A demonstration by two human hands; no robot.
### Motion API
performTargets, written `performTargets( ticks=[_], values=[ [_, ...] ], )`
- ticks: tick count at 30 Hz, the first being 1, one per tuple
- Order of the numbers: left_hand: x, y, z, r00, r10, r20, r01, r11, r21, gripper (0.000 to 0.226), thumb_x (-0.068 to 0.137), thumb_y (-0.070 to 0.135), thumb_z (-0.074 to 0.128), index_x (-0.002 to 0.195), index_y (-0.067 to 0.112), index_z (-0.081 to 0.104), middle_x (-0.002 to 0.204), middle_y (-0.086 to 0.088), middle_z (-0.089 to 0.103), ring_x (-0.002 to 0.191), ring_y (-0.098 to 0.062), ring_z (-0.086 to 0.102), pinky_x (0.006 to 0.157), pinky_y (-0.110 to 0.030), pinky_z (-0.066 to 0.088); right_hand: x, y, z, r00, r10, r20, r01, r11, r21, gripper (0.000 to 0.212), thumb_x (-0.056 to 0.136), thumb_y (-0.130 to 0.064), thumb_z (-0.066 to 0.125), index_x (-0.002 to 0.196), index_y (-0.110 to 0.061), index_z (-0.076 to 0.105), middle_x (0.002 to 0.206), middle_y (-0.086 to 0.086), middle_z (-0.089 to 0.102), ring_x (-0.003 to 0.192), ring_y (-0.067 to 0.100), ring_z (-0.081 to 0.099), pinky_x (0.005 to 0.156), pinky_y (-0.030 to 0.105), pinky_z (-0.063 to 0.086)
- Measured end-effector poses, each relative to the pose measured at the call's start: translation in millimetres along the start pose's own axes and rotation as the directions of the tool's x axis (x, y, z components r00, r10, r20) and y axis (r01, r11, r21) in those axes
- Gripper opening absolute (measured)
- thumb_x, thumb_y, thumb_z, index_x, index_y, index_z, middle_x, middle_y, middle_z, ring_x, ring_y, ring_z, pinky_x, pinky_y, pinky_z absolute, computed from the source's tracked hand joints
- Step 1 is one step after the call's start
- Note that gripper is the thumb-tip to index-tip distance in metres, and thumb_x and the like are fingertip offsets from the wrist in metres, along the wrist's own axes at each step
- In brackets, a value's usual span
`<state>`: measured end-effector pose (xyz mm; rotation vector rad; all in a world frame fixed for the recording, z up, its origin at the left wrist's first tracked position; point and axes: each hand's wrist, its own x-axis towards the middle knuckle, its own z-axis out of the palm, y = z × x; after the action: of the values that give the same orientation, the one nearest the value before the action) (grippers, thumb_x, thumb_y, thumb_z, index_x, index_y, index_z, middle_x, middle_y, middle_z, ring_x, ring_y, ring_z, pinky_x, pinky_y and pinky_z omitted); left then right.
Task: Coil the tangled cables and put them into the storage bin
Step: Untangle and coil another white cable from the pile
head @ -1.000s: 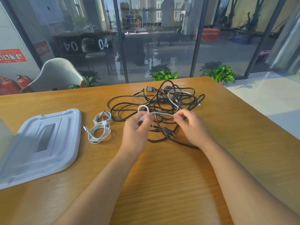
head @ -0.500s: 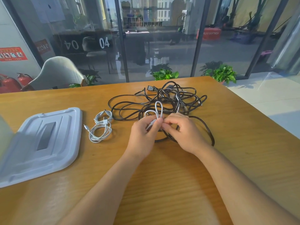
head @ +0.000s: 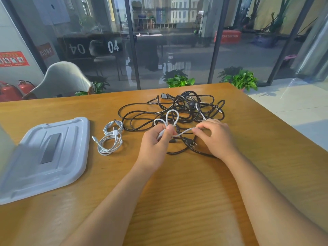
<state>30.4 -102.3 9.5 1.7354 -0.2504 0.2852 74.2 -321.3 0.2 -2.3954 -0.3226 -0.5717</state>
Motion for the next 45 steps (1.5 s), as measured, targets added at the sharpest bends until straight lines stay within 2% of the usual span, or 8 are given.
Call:
performTargets(
  ticks=[7,16,21,30,35,38,43,45],
  values=[
    [-2,-1,7,0.999,0.037,0.025,-0.037,0.999,-0.007,0.012,0.102,0.028,0.067,0.112,0.033,0.071,0.089,0.012,0.076,0.082,-0.007,0.072,0.073,-0.028,0.058,-9,-40,6,0.979,-0.202,-0.005,0.2,0.968,0.15,0.017,0.096,-0.033,0.073,0.087,-0.02,0.078,0.081,-0.013,0.064,0.084,0.008,0.056,0.08,0.03,0.045],
    [-2,0,3,1.0,0.006,0.027,-0.012,0.969,0.245,0.035,0.098,0.051,0.063,0.099,0.018,0.074,0.084,-0.007,0.071,0.077,-0.028,0.061,0.072,-0.051,0.052,-11,-36,6,0.98,-0.2,-0.001,0.197,0.964,0.178,0.016,0.095,-0.035,0.074,0.089,-0.021,0.077,0.085,-0.015,0.066,0.09,0.005,0.058,0.078,0.016,0.042],
    [-3,-1,3,1.0,-0.001,0.009,-0.001,0.982,0.189,0.033,0.099,0.053,0.059,0.083,0.025,0.066,0.058,0.016,0.05,0.055,-0.006,0.04,0.053,-0.019,0.034,-2,-4,-3,0.994,-0.052,0.091,0.043,0.994,0.098,0.015,0.098,-0.042,0.066,0.098,-0.031,0.077,0.096,-0.02,0.068,0.101,0.002,0.055,0.093,0.033,0.047],
    [3,-6,-3,0.997,-0.026,-0.074,0.031,0.998,0.058,0.05,0.1,0.059,0.053,0.089,0.013,0.068,0.055,0.014,0.039,0.054,-0.013,0.033,0.054,-0.033,0.031,-6,-16,0,0.992,-0.088,0.091,0.076,0.989,0.128,0.026,0.103,-0.043,0.06,0.107,-0.028,0.081,0.101,-0.018,0.073,0.105,0.0,0.059,0.093,0.021,0.045],
    [2,-1,1,1.0,-0.002,-0.005,0.002,1.0,-0.016,0.03,0.106,0.041,0.056,0.095,0.019,0.074,0.051,0.021,0.051,0.047,0.002,0.047,0.05,-0.008,0.035,-14,-44,10,0.959,-0.245,0.142,0.216,0.957,0.193,0.03,0.1,-0.039,0.06,0.098,-0.018,0.081,0.087,-0.018,0.066,0.09,0.004,0.053,0.082,0.023,0.042],
    [1,0,1,0.996,0.039,0.076,-0.037,0.999,-0.033,0.037,0.105,0.044,0.055,0.096,0.014,0.074,0.063,-0.001,0.06,0.06,-0.007,0.049,0.059,-0.026,0.041,-16,-47,16,0.953,-0.246,0.178,0.21,0.957,0.199,0.02,0.103,-0.032,0.064,0.104,-0.022,0.081,0.085,-0.017,0.067,0.088,0.006,0.053,0.079,0.03,0.046],
    [-1,3,6,0.994,0.042,0.097,-0.041,0.999,-0.012,0.015,0.099,0.036,0.07,0.108,0.027,0.078,0.095,0.0,0.075,0.09,-0.02,0.071,0.082,-0.048,0.059,-18,-46,18,0.947,-0.233,0.223,0.175,0.952,0.251,0.026,0.104,-0.04,0.057,0.117,-0.033,0.078,0.109,-0.011,0.076,0.102,0.024,0.065,0.087,0.046,0.054],
    [0,5,5,0.99,0.068,0.122,-0.064,0.997,-0.035,0.016,0.098,0.037,0.071,0.108,0.026,0.078,0.09,-0.003,0.074,0.082,-0.021,0.068,0.07,-0.04,0.057,-16,-42,16,0.962,-0.198,0.186,0.146,0.955,0.26,0.031,0.105,-0.046,0.052,0.111,-0.033,0.08,0.098,-0.009,0.076,0.096,0.024,0.066,0.083,0.047,0.054]
  ],
)
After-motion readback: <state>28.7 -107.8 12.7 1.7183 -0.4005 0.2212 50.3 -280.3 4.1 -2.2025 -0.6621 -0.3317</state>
